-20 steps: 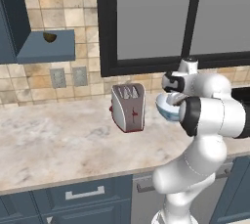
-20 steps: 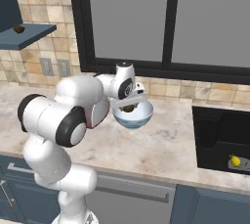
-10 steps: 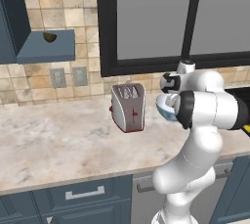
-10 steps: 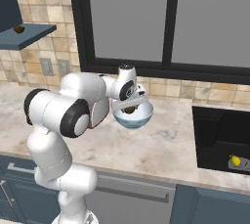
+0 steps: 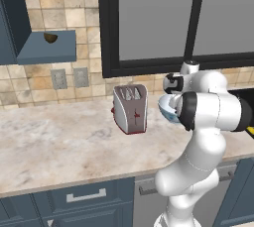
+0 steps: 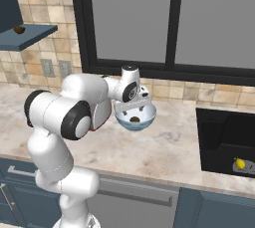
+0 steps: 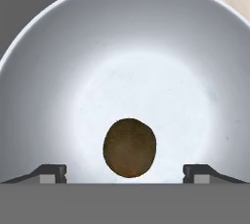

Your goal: Pick the kiwis from the cabinet and place them in one bowl. Pick the lemon from the sink and place it in the other bowl.

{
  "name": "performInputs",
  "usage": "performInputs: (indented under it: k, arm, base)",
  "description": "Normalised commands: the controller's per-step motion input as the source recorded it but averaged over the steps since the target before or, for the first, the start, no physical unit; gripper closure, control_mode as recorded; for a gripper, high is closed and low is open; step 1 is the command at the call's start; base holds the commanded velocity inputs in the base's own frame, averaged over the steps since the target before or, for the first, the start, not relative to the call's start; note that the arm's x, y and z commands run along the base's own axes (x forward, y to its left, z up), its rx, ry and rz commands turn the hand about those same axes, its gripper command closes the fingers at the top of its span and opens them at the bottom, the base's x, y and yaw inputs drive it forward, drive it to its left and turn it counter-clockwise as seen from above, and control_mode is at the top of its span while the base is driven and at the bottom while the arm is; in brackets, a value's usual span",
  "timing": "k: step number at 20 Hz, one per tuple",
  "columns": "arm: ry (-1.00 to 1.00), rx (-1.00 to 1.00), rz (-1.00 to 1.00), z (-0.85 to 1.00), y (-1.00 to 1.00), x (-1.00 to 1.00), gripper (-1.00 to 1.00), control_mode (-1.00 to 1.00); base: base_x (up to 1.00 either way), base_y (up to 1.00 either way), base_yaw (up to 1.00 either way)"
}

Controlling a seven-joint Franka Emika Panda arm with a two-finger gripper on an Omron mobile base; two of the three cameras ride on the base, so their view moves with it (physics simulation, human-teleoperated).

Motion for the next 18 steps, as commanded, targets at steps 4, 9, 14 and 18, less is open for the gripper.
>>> performInputs:
  k: [4, 9, 14, 18]
  arm:
    - [0.0, 0.0, 0.0, 0.0, 0.0, 0.0, -1.0, -1.0]
    - [-0.04, 0.0, -0.04, 0.46, 0.03, -0.13, -1.0, -1.0]
    - [-0.15, 0.13, -0.04, 0.89, 0.07, -0.26, -1.0, -1.0]
    - [-0.22, 0.11, -0.02, 0.74, 0.2, -0.34, -1.0, -1.0]
  base:
    - [0.0, 0.0, 0.0]
    - [0.0, 0.0, 0.0]
    - [0.0, 0.0, 0.0]
    - [0.0, 0.0, 0.0]
